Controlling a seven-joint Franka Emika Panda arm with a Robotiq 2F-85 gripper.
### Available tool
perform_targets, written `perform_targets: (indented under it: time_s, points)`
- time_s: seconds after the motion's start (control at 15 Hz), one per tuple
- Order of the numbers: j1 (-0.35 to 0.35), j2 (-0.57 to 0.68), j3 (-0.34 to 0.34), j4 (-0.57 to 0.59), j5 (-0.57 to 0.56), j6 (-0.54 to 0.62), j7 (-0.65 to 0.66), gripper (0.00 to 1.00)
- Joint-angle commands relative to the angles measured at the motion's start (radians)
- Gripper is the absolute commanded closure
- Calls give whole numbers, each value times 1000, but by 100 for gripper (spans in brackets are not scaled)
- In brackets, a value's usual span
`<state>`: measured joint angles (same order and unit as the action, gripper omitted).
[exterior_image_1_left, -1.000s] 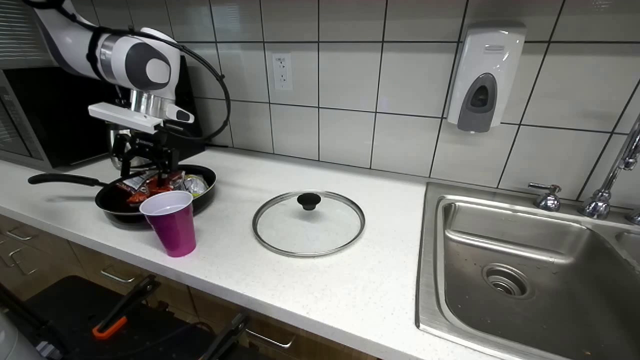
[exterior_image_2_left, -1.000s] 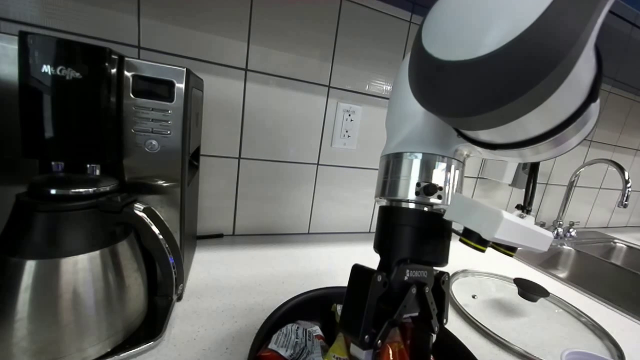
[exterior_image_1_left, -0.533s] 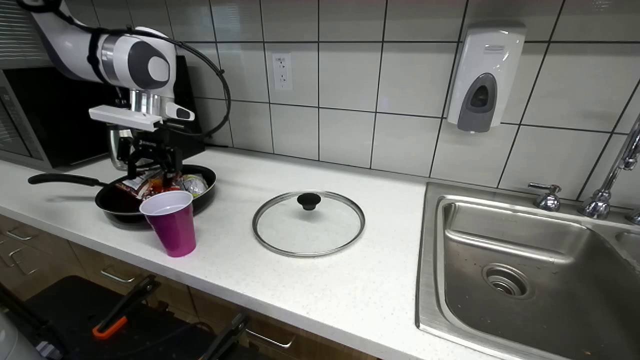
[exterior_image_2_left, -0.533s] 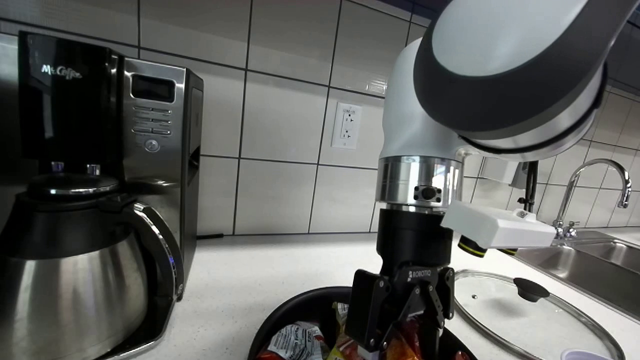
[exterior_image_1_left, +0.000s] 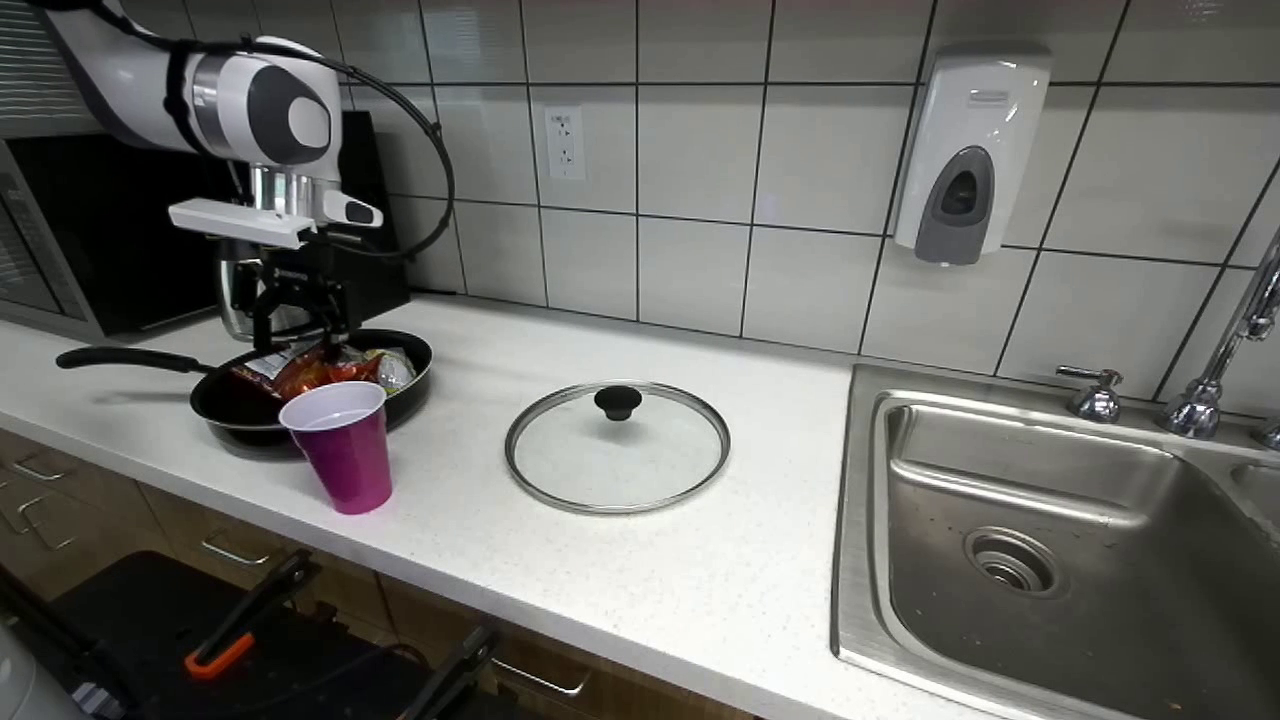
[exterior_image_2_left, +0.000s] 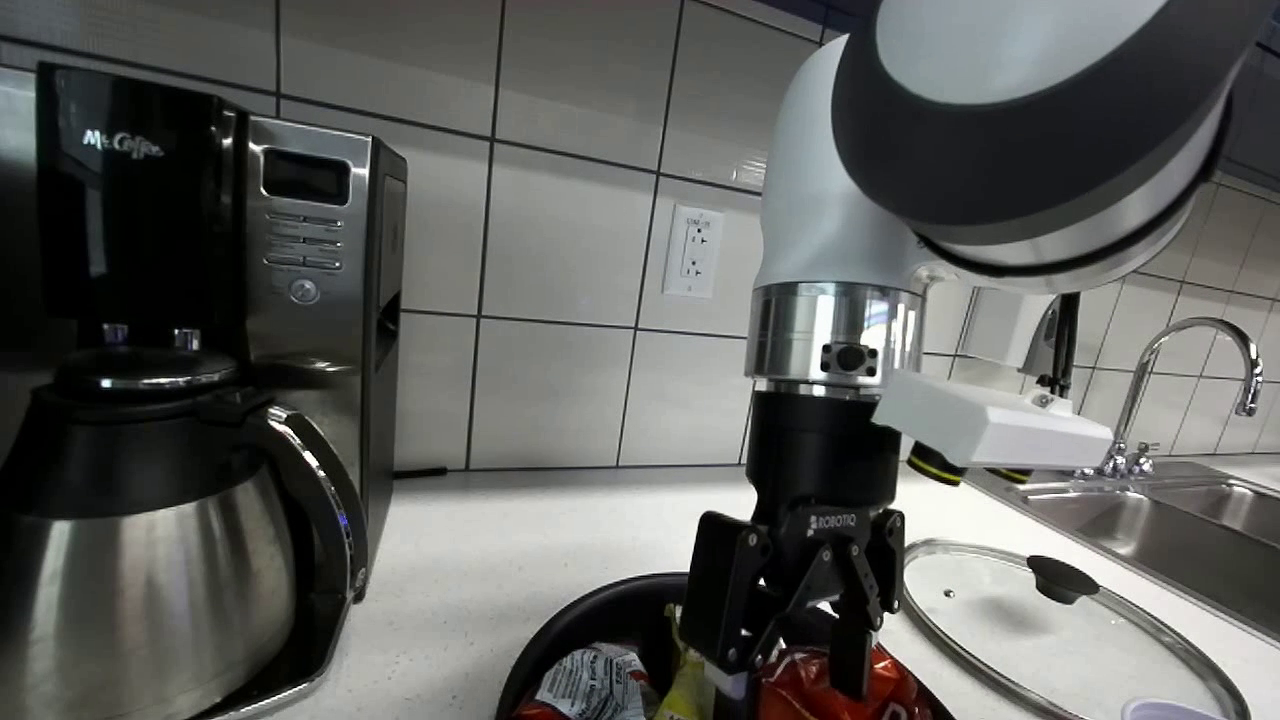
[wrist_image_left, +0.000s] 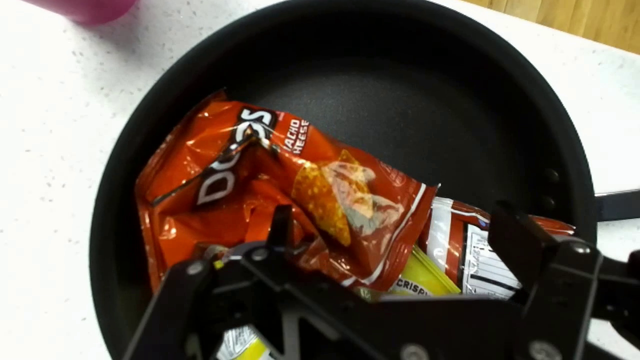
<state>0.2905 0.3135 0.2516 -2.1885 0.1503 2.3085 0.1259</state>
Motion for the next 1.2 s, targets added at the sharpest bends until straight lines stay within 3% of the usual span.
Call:
perform_targets:
  time_s: [0.0, 0.6, 1.13]
  points:
    - [6, -36, -1, 8, -14, -35, 29, 0]
    - [-1, -81, -20, 6, -35, -18, 47, 0]
    - [-25, -101, -91, 18, -99, 3, 112, 0]
